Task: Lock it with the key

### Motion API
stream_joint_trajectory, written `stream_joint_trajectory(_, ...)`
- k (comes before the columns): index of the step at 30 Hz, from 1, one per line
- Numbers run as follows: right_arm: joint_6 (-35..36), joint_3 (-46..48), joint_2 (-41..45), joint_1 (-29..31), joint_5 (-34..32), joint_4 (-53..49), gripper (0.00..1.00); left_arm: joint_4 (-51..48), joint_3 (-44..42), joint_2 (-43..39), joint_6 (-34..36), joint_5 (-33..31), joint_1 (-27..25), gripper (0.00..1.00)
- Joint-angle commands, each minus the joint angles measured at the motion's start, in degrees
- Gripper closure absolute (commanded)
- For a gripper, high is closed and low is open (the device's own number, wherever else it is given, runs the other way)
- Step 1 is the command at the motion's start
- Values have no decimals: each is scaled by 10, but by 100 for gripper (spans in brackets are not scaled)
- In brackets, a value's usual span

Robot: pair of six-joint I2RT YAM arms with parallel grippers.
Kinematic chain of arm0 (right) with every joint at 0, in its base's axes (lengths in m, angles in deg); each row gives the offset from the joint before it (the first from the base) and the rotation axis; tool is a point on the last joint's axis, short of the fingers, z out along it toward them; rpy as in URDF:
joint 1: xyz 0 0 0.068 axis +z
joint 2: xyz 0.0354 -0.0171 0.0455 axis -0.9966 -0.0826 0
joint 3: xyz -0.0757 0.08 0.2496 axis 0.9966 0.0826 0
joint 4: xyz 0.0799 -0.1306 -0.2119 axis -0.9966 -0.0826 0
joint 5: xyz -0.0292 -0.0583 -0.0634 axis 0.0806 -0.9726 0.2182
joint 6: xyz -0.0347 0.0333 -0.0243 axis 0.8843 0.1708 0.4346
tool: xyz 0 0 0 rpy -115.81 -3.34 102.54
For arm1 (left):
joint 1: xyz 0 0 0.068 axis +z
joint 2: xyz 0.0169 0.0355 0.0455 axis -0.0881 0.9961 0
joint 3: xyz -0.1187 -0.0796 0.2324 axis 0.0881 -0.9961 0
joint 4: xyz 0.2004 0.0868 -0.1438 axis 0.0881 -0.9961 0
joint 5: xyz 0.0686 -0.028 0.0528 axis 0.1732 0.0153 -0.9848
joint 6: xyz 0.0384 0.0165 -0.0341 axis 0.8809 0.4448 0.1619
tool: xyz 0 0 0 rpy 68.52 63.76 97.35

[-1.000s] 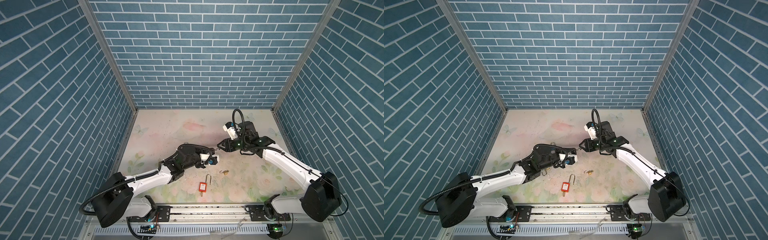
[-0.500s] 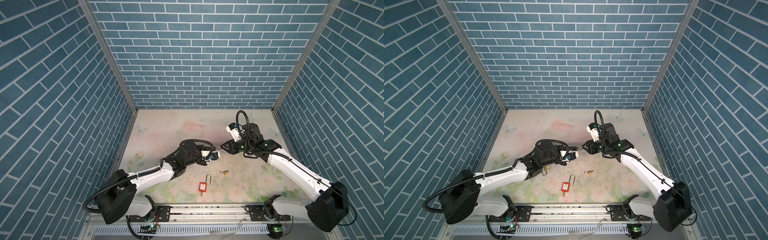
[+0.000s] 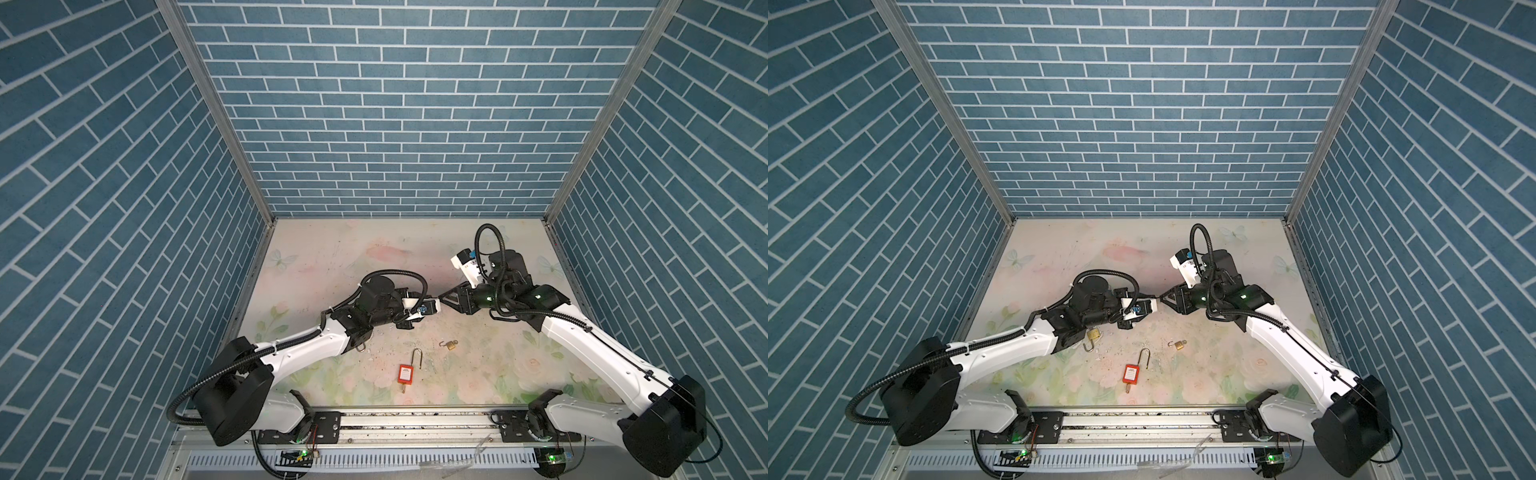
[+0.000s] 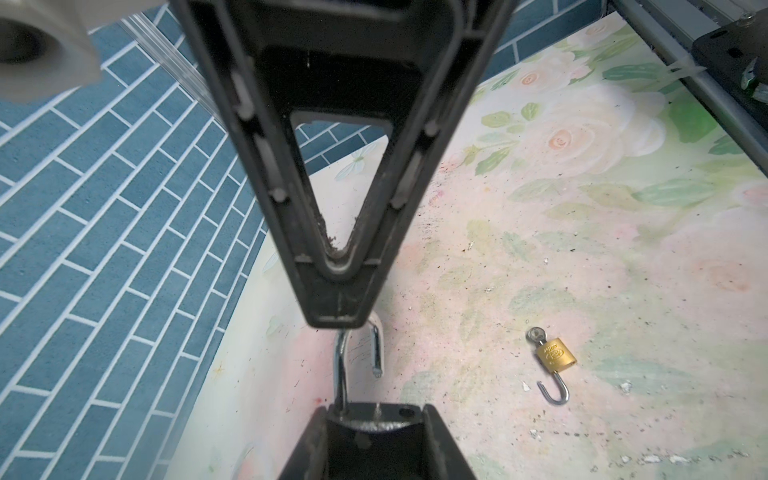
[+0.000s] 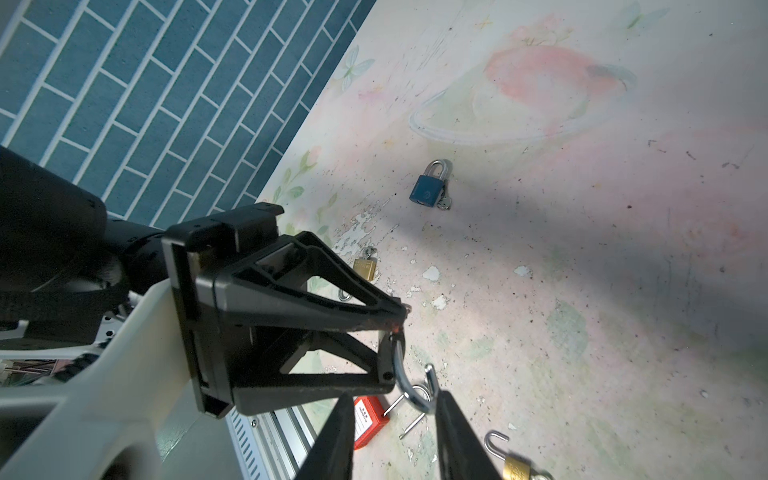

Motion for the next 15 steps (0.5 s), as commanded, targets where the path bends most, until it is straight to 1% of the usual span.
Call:
stream_joint_trajectory(1, 23, 7, -10, 7, 20, 9, 68, 4, 16, 1, -1, 13, 4, 100)
stream_joint_trajectory(10, 22, 10, -16, 9, 15, 13, 75, 11, 13, -1, -2, 11, 5, 100)
stream_joint_trajectory(15, 16, 9, -18, 9, 15, 15, 85, 29, 7, 0, -2, 1, 4, 100)
